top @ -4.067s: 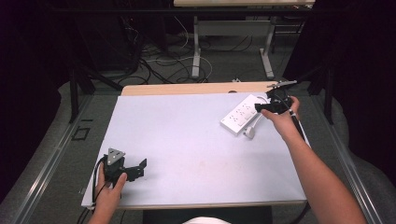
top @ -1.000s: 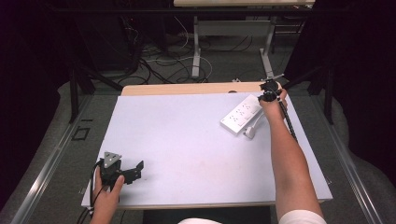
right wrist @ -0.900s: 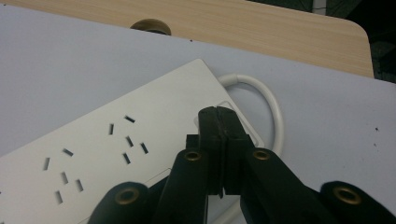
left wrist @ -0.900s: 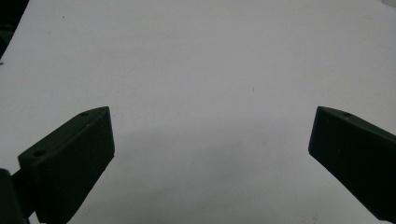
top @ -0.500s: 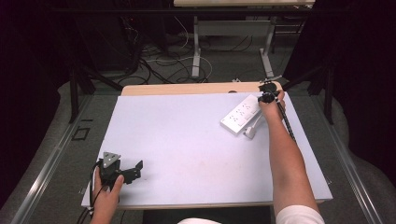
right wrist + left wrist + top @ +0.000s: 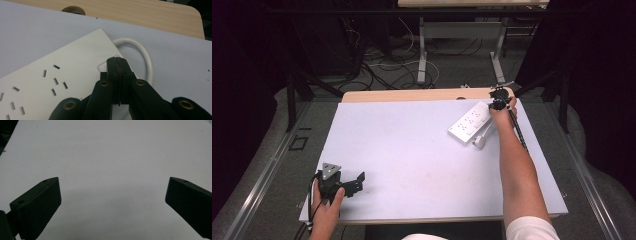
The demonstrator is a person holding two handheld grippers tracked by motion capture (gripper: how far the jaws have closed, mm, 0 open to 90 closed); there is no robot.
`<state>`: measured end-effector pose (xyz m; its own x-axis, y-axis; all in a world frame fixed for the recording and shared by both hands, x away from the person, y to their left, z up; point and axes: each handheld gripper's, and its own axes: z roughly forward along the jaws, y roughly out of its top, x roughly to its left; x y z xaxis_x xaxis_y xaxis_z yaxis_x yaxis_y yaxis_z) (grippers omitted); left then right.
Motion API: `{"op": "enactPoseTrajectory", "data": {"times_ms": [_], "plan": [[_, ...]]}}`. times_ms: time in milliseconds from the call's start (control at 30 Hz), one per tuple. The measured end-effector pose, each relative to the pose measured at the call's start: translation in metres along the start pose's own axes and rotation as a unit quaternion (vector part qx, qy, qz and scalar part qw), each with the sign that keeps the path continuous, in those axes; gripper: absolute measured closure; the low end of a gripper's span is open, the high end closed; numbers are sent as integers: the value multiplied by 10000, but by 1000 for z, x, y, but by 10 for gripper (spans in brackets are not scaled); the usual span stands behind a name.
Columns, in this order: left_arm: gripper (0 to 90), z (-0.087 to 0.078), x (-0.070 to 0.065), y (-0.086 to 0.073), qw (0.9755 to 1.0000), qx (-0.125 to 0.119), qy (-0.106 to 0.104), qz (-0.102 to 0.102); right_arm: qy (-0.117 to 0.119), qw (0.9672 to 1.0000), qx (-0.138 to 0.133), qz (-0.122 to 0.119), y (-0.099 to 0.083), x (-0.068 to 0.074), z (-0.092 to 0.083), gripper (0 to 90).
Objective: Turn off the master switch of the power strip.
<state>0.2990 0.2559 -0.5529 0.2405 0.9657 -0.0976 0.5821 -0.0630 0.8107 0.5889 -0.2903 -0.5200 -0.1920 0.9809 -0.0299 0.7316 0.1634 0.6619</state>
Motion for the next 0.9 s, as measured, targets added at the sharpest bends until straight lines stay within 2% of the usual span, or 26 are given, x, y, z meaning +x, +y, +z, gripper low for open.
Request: {"op": "enactPoseTrajectory", "data": {"times_ms": [100, 233, 367, 467, 533, 667, 833, 900], "plan": [[4, 0, 0, 0, 10000, 4, 14, -9, -1, 10000, -37, 38, 0, -1, 2, 900], [4, 0, 0, 0, 10000, 6, 25, -6, 3, 10000, 11, -31, 0, -1, 3, 900], [4, 0, 0, -1, 10000, 17, 31, -13, -69, 10000, 8, -57, -1, 1, 4, 900], [4, 0, -1, -1, 10000, 38, 26, 9, -141, 9997, -5, -200, -1, 3, 5, 900], [4, 0, -1, -1, 10000, 31, 37, 9, -171, 9997, 34, -180, -1, 5, 5, 900], [4, -1, 0, -1, 10000, 49, 43, 8, -126, 9997, 76, -213, -1, 4, 6, 900], [4, 1, -2, -2, 10000, 50, 24, 13, -73, 10000, -35, -40, 0, 2, 2, 898], [4, 1, -2, -1, 10000, 63, 19, 35, -30, 10000, -16, -51, 0, 2, 2, 883]]}}
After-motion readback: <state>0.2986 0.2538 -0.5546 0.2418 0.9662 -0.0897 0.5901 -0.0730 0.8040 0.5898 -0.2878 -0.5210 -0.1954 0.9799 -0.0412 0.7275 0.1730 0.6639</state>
